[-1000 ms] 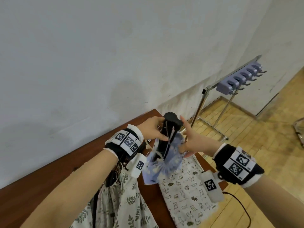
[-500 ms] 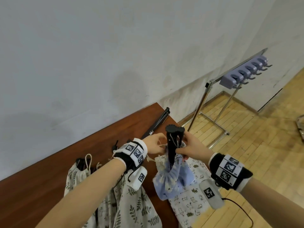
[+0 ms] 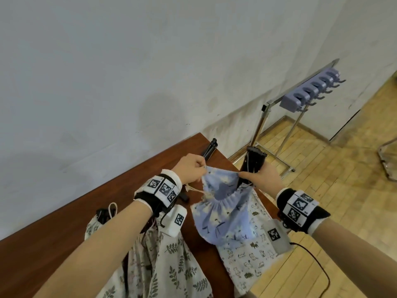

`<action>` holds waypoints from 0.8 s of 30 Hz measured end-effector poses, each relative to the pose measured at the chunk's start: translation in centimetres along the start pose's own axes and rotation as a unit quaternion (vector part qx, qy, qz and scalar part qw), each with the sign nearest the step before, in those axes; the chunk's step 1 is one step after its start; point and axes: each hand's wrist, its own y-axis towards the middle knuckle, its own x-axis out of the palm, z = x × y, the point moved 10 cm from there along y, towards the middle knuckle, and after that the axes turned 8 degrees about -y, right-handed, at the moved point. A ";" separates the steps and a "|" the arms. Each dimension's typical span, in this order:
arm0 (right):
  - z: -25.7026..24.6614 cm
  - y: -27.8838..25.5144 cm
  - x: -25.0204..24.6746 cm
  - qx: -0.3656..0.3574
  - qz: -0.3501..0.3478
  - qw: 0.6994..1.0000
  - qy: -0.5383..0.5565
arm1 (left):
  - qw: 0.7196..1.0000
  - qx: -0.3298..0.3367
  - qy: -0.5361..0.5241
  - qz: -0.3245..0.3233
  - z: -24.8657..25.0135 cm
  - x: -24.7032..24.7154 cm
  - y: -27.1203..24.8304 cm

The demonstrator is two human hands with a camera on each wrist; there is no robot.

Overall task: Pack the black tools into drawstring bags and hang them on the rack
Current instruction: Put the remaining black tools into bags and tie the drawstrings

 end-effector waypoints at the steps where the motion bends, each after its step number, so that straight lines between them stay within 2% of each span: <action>1: -0.1 0.1 0.4 0.001 -0.008 1.000 -0.030 | 0.999 -0.003 -0.002 -0.038 0.1 1.1 -0.2; 3: -0.8 -0.1 1.1 -0.008 -0.013 0.997 -0.081 | 0.996 -0.007 -0.017 -0.088 0.5 3.2 -0.3; 5: -1.9 -0.5 1.8 -0.030 -0.012 0.993 -0.112 | 0.992 -0.018 -0.059 -0.107 1.2 4.8 -0.2; 8: -3.0 -1.3 3.6 -0.067 -0.022 0.985 -0.160 | 0.992 -0.027 -0.090 -0.088 2.8 5.6 0.2; 12: -3.1 -2.0 4.8 -0.083 -0.018 0.987 -0.138 | 0.998 0.033 -0.008 -0.057 5.1 5.3 0.8; 15: -1.4 -2.3 5.8 -0.054 -0.062 0.995 -0.064 | 0.999 0.036 -0.005 -0.026 4.6 4.2 1.4; 20: 2.5 -3.4 7.7 0.011 -0.124 0.984 -0.131 | 0.999 0.027 0.005 -0.020 3.5 4.4 1.4; 22: 2.4 -3.8 6.5 0.041 -0.143 0.987 -0.066 | 0.999 0.035 -0.003 -0.036 4.0 4.8 1.0; 24: 1.9 -4.0 4.3 0.073 -0.152 0.984 0.057 | 0.997 0.046 0.010 -0.064 4.7 5.3 0.6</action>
